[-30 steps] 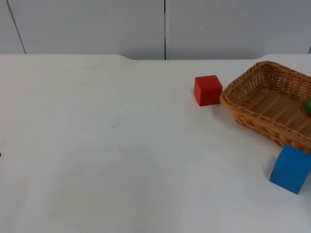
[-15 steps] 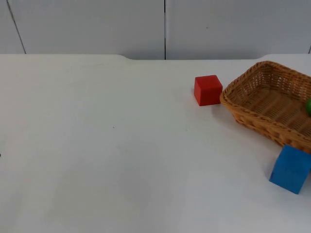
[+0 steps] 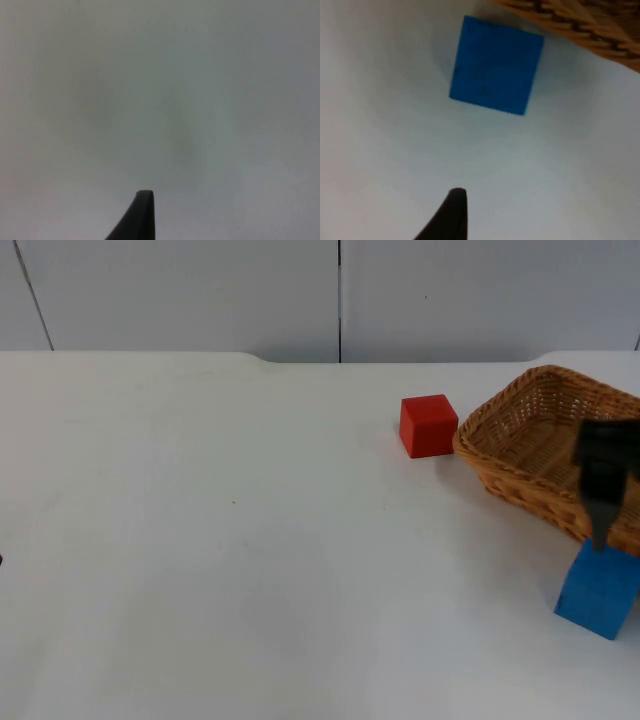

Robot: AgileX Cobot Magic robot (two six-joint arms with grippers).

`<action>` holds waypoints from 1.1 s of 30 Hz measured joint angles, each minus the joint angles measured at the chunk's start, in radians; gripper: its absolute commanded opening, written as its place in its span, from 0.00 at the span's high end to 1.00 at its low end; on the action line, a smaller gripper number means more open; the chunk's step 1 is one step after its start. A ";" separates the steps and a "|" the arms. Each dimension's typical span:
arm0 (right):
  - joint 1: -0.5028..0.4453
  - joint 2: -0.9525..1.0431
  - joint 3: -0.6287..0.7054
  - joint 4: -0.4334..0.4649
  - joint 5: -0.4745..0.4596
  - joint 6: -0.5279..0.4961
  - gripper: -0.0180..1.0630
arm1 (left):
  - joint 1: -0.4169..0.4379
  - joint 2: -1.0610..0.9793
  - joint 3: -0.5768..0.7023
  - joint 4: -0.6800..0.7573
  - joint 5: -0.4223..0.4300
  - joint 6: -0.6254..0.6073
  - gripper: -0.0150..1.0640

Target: Place all geometric objects except the red cube into the basket.

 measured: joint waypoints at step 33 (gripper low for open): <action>-0.084 0.339 -0.004 -0.094 -0.389 0.192 0.50 | 0.000 0.000 0.000 0.000 -0.013 -0.002 0.01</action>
